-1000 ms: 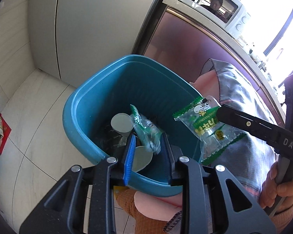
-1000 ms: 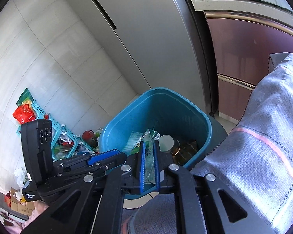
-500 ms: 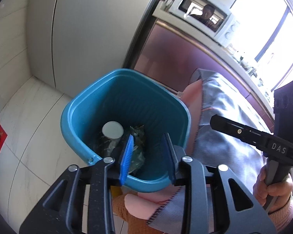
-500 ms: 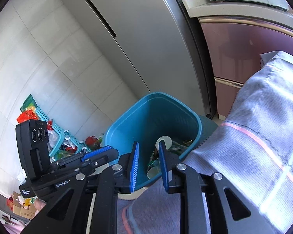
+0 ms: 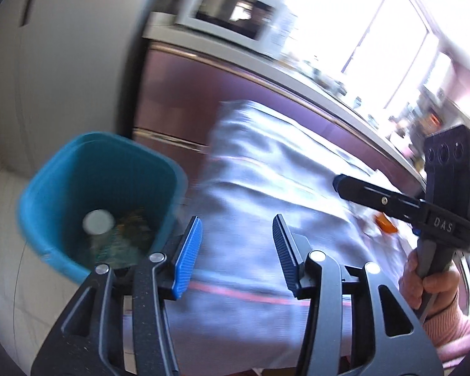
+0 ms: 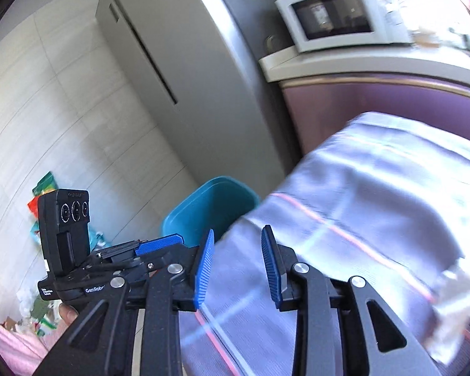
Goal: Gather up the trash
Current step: 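Move both open grippers back over the tissues on the table, then grasp a white tissue with the left gripper while the right grasps another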
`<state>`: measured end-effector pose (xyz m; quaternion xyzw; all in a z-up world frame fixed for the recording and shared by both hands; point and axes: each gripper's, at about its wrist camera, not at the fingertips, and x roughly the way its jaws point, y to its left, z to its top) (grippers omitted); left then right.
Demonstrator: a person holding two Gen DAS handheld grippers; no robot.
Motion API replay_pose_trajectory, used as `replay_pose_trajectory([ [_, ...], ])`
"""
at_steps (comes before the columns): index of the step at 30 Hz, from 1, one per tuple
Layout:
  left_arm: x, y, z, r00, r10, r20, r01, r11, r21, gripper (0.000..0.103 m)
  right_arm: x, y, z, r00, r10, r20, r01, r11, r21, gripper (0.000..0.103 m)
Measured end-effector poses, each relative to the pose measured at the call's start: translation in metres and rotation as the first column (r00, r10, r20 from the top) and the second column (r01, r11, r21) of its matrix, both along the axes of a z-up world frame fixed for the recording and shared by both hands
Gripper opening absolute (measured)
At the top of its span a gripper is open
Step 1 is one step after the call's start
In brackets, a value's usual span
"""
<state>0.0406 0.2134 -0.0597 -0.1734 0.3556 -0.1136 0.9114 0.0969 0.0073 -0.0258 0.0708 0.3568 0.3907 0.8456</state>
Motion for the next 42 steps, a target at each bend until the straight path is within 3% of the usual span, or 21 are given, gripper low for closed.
replay_pose_trajectory([
  [7, 0.019, -0.081, 0.005, 0.982, -0.187, 0.006, 0.186, 0.982, 0.032, 0.048, -0.021, -0.081, 0.001, 0.984, -0.176, 0.027, 0.176, 0.984, 0.003, 0.030],
  [13, 0.037, -0.139, 0.005, 0.956, -0.294, -0.006, 0.293, 0.954, 0.055, 0.049, -0.039, -0.147, -0.003, 0.945, -0.326, 0.035, 0.326, 0.945, 0.003, 0.033],
  [21, 0.058, -0.203, 0.005, 0.920, -0.391, -0.019, 0.391, 0.913, 0.119, 0.053, -0.062, -0.226, -0.010, 0.839, -0.542, 0.052, 0.543, 0.840, -0.007, 0.038],
  [28, 0.078, -0.245, 0.002, 0.907, -0.420, -0.043, 0.421, 0.890, 0.176, 0.056, -0.075, -0.276, -0.026, 0.761, -0.648, 0.027, 0.648, 0.760, -0.043, 0.050],
  [35, 0.097, -0.267, -0.007, 0.908, -0.407, -0.100, 0.419, 0.880, 0.223, 0.052, -0.073, -0.281, -0.044, 0.760, -0.650, -0.004, 0.647, 0.758, -0.084, 0.061],
  [40, 0.106, -0.272, -0.016, 0.902, -0.405, -0.148, 0.429, 0.878, 0.210, 0.036, -0.065, -0.282, -0.051, 0.755, -0.655, -0.033, 0.650, 0.754, -0.096, 0.063],
  [42, 0.107, -0.270, -0.018, 0.903, -0.402, -0.150, 0.426, 0.881, 0.207, 0.035, -0.063, -0.282, -0.053, 0.754, -0.655, -0.040, 0.649, 0.754, -0.102, 0.062],
])
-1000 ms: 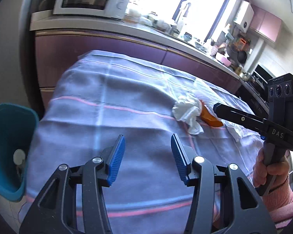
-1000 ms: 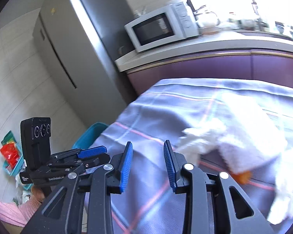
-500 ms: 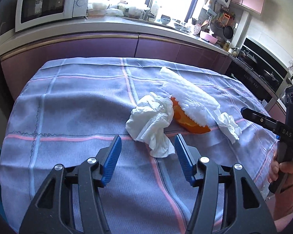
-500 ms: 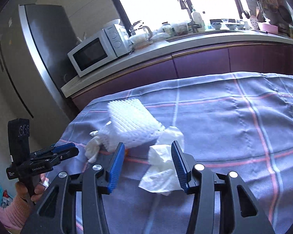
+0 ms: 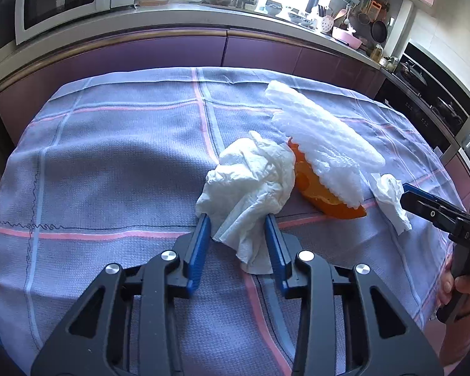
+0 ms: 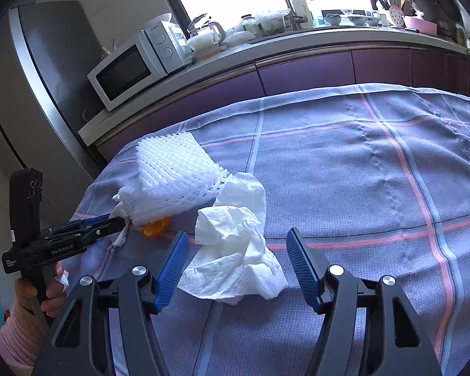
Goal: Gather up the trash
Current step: 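Grasp a white tissue with the left gripper while the right grasps another, then carry both white tissues over the teal bin with both grippers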
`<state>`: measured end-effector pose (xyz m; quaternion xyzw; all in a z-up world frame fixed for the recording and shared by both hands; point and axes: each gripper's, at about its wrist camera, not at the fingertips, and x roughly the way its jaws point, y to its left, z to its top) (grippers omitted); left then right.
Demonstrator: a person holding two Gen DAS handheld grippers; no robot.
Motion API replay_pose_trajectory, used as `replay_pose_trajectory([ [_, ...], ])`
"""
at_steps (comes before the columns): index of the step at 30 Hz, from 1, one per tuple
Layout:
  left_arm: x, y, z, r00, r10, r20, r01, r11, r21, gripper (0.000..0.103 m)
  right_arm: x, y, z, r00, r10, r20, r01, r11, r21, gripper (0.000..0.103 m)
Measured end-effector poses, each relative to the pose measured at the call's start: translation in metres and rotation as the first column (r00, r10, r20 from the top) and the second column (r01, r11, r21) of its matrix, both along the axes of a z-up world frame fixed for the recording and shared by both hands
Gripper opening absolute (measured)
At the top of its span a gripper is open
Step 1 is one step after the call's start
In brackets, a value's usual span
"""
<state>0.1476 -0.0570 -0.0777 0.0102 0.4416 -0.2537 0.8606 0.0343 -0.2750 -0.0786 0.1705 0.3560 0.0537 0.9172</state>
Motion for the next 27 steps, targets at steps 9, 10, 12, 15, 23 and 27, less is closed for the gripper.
replay_pose_trajectory([
  [9, -0.008, 0.005, -0.001, 1.000, -0.014, -0.020, 0.014, 0.999, -0.039, 0.007, -0.003, -0.003, -0.005, 1.000, 0.004, -0.008, -0.004, 1.000, 0.016, 0.017],
  [10, -0.010, 0.006, -0.001, 1.000, -0.015, -0.020, 0.014, 0.999, -0.049, 0.006, -0.004, -0.003, -0.004, 1.000, 0.005, -0.004, -0.005, 1.000, 0.016, 0.013],
  [12, -0.014, 0.009, 0.000, 1.000, -0.012, -0.020, 0.011, 0.998, -0.063, 0.006, -0.007, -0.005, -0.002, 1.000, 0.004, 0.007, -0.004, 1.000, 0.021, 0.009],
  [15, -0.020, 0.015, 0.003, 1.000, -0.006, -0.014, 0.005, 0.997, -0.083, 0.006, -0.011, -0.006, 0.003, 1.000, 0.004, 0.023, -0.004, 1.000, 0.023, 0.005],
  [23, -0.039, 0.043, 0.016, 1.000, 0.018, 0.008, -0.016, 0.991, -0.134, 0.005, -0.017, -0.004, 0.011, 0.999, 0.006, 0.048, -0.007, 1.000, 0.022, 0.004],
  [27, -0.048, 0.058, 0.020, 0.999, 0.032, 0.017, -0.029, 0.989, -0.148, 0.005, -0.012, -0.004, 0.008, 0.999, -0.009, 0.032, 0.008, 1.000, 0.023, 0.027],
])
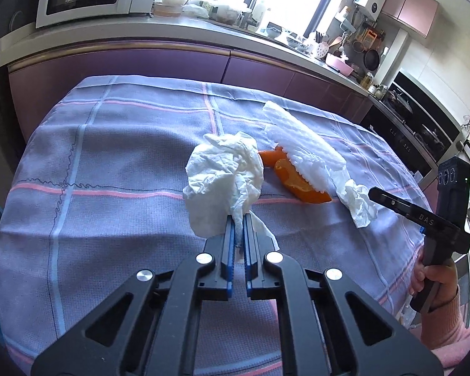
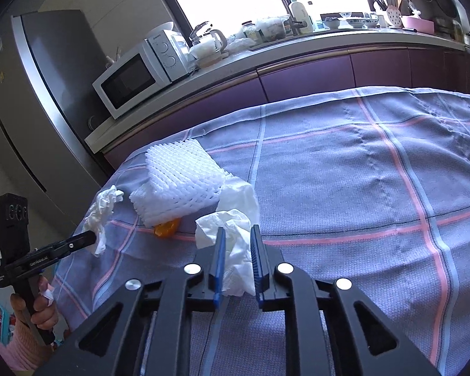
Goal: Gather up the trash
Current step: 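Carry both white tissues over the teal bin with both grippers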
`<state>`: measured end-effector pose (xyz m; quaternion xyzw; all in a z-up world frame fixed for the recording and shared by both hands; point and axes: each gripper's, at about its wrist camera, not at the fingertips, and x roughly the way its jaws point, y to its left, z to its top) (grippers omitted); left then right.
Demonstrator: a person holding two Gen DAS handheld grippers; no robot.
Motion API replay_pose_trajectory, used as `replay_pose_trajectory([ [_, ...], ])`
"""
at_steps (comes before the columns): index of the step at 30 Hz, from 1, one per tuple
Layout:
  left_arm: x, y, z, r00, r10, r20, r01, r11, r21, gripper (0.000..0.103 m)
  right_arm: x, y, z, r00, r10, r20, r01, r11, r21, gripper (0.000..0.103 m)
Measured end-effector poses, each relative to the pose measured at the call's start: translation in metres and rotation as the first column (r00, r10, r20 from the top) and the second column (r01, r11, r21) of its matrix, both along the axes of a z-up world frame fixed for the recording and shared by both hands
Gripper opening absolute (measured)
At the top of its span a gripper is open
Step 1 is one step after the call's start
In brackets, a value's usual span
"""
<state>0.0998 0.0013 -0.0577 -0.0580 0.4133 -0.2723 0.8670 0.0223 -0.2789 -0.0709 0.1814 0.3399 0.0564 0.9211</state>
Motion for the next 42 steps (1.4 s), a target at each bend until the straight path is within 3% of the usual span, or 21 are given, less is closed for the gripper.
replay_pose_trajectory([
  [1, -0.001, 0.003, 0.001, 1.000, 0.005, 0.004, -0.005, 1.000, 0.000, 0.005, 0.001, 0.001, -0.002, 1.000, -0.003, -0.005, 0.003, 1.000, -0.006, 0.044],
  [5, -0.009, 0.012, 0.004, 1.000, 0.017, 0.012, -0.017, 1.000, -0.009, 0.005, 0.010, 0.008, -0.009, 0.999, 0.011, -0.032, -0.011, 1.000, -0.014, 0.048],
  [9, -0.015, 0.023, 0.005, 0.999, 0.033, 0.014, -0.033, 0.999, -0.013, 0.005, 0.014, 0.011, -0.016, 0.998, 0.024, -0.056, -0.025, 1.000, -0.012, 0.016],
  [12, -0.018, 0.031, 0.005, 0.999, 0.044, 0.014, -0.044, 0.999, -0.018, 0.005, 0.008, 0.010, -0.011, 0.999, 0.018, -0.038, -0.018, 1.000, -0.015, 0.011],
  [24, -0.037, 0.063, 0.013, 0.996, 0.083, 0.034, -0.082, 0.996, -0.024, 0.005, -0.024, 0.013, 0.031, 0.995, 0.040, 0.094, -0.041, 0.999, 0.008, 0.008],
  [32, -0.047, 0.085, 0.022, 0.991, 0.119, 0.059, -0.117, 0.992, -0.035, 0.005, -0.026, 0.056, 0.055, 0.967, 0.193, 0.166, -0.197, 0.980, 0.007, 0.007],
  [42, -0.061, 0.112, 0.027, 0.982, 0.174, 0.071, -0.171, 0.984, -0.038, 0.005, -0.010, 0.125, 0.052, 0.912, 0.372, 0.172, -0.382, 0.924, 0.030, 0.007],
])
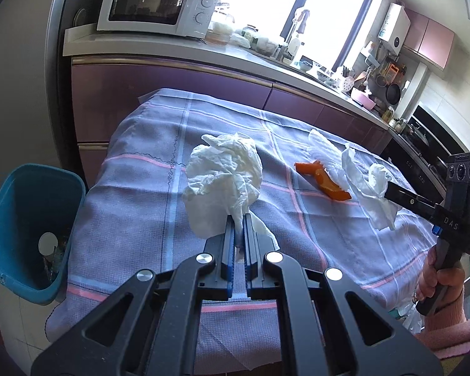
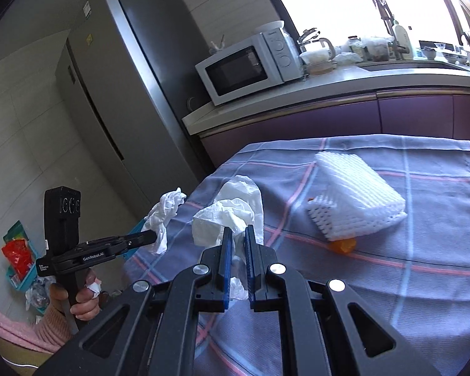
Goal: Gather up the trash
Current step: 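Carry both white tissues over the teal bin with both grippers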
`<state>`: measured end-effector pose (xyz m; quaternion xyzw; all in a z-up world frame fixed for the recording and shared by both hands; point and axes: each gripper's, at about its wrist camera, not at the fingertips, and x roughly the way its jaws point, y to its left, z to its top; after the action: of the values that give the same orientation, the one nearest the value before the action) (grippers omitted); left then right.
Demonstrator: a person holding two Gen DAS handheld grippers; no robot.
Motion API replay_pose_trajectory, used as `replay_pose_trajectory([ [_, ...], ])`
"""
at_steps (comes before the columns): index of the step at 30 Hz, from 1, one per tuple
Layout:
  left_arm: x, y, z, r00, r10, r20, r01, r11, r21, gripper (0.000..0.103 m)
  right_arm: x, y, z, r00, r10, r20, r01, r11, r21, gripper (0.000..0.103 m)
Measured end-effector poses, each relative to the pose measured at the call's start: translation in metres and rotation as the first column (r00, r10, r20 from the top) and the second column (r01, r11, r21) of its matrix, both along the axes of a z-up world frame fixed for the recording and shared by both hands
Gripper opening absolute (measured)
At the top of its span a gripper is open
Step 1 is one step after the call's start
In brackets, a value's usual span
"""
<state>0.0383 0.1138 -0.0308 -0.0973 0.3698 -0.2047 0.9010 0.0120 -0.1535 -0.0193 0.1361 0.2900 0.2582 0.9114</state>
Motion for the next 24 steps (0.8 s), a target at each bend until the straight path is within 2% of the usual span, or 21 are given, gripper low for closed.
replay_pose_trajectory([
  [11, -0.016, 0.030, 0.003, 0.997, 0.077, 0.006, -0.077, 0.997, 0.001, 0.005, 0.022, 0.049, -0.004, 0.989, 0.143, -0.024, -0.143, 0.990, 0.001, 0.007],
  [24, -0.028, 0.060, 0.004, 0.988, 0.152, 0.006, -0.152, 0.988, 0.011, 0.005, 0.032, 0.087, -0.001, 0.969, 0.244, -0.029, -0.244, 0.970, -0.003, 0.007],
])
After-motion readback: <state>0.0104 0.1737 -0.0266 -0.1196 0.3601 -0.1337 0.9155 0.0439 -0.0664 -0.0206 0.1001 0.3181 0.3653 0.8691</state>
